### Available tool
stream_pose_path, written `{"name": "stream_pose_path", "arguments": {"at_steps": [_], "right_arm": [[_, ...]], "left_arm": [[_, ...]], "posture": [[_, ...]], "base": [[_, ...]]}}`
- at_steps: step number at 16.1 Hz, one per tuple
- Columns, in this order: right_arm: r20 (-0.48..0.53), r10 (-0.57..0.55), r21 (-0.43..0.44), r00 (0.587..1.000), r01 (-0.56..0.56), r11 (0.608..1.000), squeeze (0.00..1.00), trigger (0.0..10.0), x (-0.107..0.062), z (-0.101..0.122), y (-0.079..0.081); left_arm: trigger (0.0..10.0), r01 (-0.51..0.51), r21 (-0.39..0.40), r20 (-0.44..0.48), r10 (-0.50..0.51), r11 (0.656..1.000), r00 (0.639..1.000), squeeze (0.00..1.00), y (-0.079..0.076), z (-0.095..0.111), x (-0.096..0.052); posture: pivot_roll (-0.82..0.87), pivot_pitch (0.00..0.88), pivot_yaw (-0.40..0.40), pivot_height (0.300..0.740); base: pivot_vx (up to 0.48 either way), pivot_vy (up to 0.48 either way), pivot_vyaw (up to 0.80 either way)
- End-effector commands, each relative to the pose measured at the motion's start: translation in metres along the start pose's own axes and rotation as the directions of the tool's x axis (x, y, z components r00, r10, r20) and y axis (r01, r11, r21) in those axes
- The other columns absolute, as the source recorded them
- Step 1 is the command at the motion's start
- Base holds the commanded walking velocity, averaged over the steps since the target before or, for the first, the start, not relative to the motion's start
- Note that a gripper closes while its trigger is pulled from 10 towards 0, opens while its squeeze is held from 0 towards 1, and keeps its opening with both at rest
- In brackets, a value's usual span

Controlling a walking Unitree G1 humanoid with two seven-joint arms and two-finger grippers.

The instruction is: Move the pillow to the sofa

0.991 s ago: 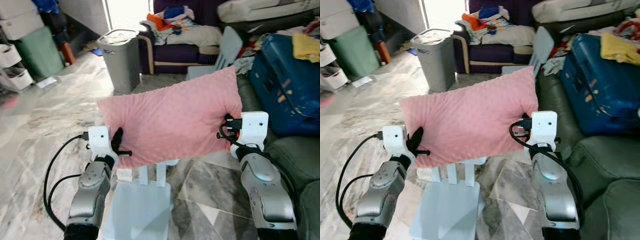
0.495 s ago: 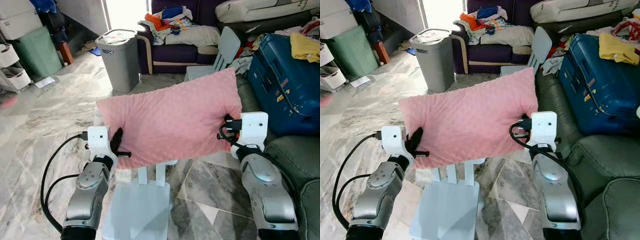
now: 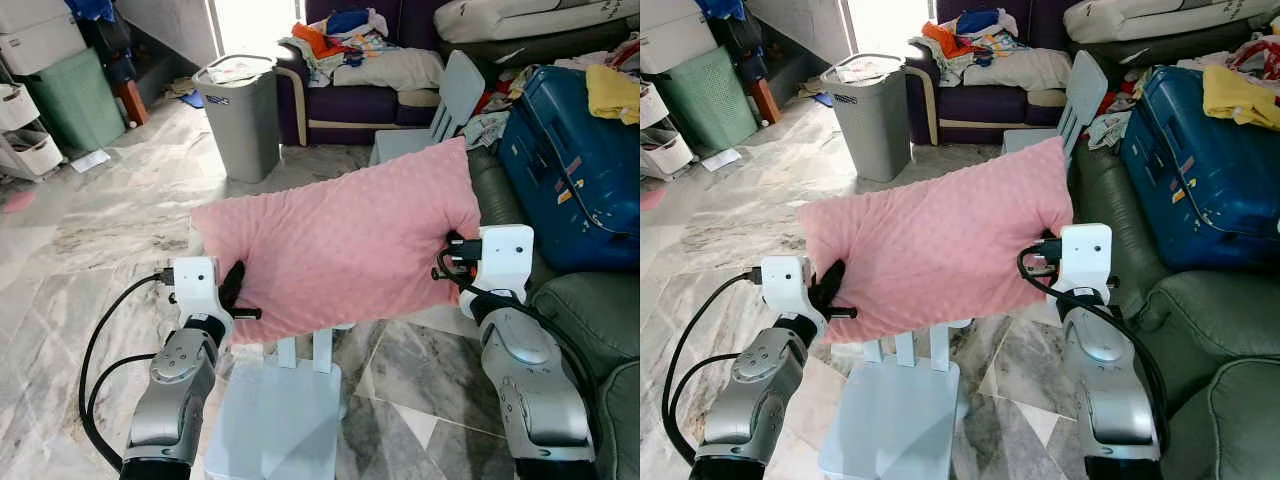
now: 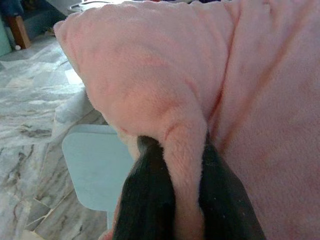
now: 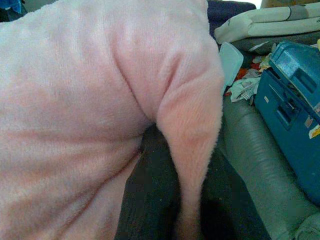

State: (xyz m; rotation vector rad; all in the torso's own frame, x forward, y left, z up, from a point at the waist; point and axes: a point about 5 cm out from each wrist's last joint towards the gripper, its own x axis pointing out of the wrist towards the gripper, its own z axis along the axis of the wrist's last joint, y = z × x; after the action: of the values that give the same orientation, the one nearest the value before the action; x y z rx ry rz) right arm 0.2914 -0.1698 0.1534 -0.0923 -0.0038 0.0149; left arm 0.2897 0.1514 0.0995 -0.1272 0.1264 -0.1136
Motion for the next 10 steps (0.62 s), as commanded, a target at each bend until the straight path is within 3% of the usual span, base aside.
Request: {"name": "stream_pose_path", "arguments": {"at_steps": [1, 10], "right_arm": [[0.024, -0.004, 0.003, 1.000, 0.004, 1.000, 0.00, 10.0, -0.0008, 0.0060, 0.0007], [0.021, -0.008, 0.005, 1.000, 0.008, 1.000, 0.00, 10.0, 0.0004, 0.0071, -0.0005]], "left_arm": [[10.0, 0.005, 0.008, 0.018, -0.005, 1.000, 1.000, 0.00, 0.0018, 0.0056, -0.0020], [10.0, 0.020, -0.003, 0.008, -0.020, 1.000, 1.000, 0.00, -0.0006, 0.0047, -0.0018]], "posture": [[-0.07, 0.000, 0.047, 0.740], [-0.08, 0.000, 0.045, 0.740]], "base": [[0.000, 0.000, 0.00], [0.000, 0.000, 0.00]]}}
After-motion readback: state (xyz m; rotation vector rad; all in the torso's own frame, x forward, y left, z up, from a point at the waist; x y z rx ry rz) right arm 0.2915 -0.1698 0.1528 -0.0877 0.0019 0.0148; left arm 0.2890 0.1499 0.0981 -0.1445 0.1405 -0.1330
